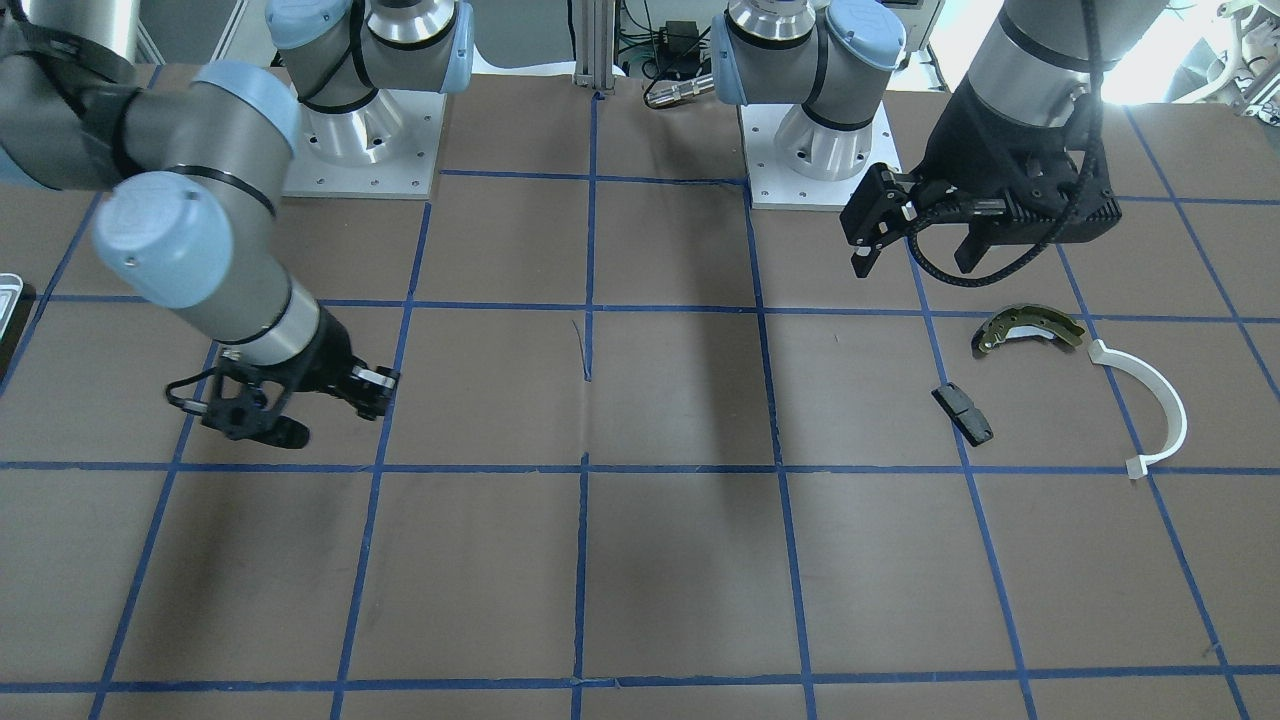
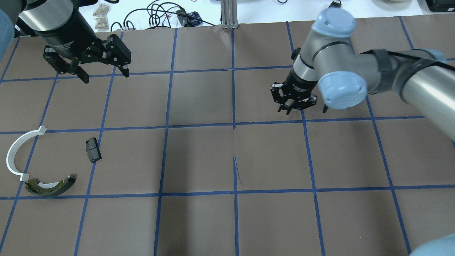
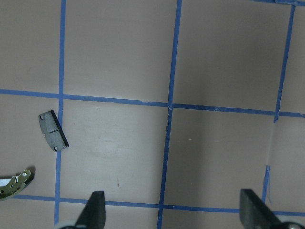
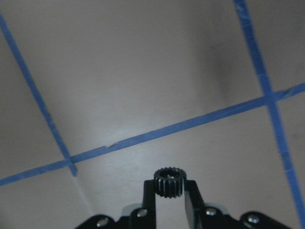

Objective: Place bearing gear from tray to pile

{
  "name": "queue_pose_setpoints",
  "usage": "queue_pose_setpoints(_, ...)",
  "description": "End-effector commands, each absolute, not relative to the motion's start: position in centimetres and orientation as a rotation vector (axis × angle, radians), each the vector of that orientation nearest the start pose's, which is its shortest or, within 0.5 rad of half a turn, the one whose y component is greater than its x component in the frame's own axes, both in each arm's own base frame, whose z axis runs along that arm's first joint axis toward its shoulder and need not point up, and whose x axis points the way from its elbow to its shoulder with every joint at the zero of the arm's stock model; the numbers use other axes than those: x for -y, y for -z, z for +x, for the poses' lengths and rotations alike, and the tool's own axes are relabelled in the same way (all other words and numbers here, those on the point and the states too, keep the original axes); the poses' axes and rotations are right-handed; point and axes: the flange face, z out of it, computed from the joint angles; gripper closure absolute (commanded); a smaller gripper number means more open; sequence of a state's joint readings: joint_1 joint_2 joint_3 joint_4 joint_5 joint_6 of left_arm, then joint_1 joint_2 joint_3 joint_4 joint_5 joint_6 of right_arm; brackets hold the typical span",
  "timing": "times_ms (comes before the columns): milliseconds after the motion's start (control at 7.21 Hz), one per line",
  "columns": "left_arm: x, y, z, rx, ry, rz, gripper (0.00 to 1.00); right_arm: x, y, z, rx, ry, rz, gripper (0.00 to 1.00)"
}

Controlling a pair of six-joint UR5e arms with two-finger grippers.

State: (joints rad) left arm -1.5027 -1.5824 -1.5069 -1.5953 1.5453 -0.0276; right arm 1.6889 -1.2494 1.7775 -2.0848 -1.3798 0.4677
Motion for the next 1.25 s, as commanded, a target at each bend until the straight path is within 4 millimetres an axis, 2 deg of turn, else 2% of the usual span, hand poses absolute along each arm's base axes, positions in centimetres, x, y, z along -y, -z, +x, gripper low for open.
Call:
queue_pose_setpoints(0,50.7,-51.2,-10.1,-3.163,0.047,-0.152,0.00,53.4,-22.6,31.8,-2.839,-0.072,0.531,0.87)
queue_pose_setpoints(139,50.6,-51.2,-10.1,-3.162,0.047,-0.150,0.00,53.3,-22.1,32.4,-2.814,-0.086,0.518,0.76)
queue_pose_setpoints(277,50.6,-51.2,-10.2,-3.163,0.045,-0.150,0.00,53.3,-21.2,32.4,-2.825,-0.101,0.510,0.33)
queue_pose_setpoints(416,50.6,-51.1,-10.1,-3.162,0.045,-0.150,0.00,53.7,-21.1,32.1,-2.828,-0.104,0.513,0.00)
queue_pose_setpoints(555,50.6,-51.1,-10.1,-3.162,0.040,-0.152,0.00,54.8,-21.5,29.5,-2.844,-0.084,0.502,0.00)
queue_pose_setpoints(693,50.6,-51.1,-10.1,-3.162,0.044,-0.150,0.00,56.9,-22.6,23.9,-2.827,-0.093,0.544,0.00)
queue_pose_setpoints(832,50.6,-51.1,-10.1,-3.163,0.042,-0.152,0.00,57.5,-25.0,17.7,-2.851,-0.115,0.487,0.00)
queue_pose_setpoints(971,51.1,-50.6,-10.1,-3.162,0.030,-0.153,0.00,57.1,-27.9,10.1,-2.929,-0.116,0.297,0.00)
queue_pose_setpoints(1109,51.6,-49.8,-11.1,-3.171,0.012,-0.165,0.00,56.7,-29.7,0.5,-3.048,-0.107,0.223,0.00)
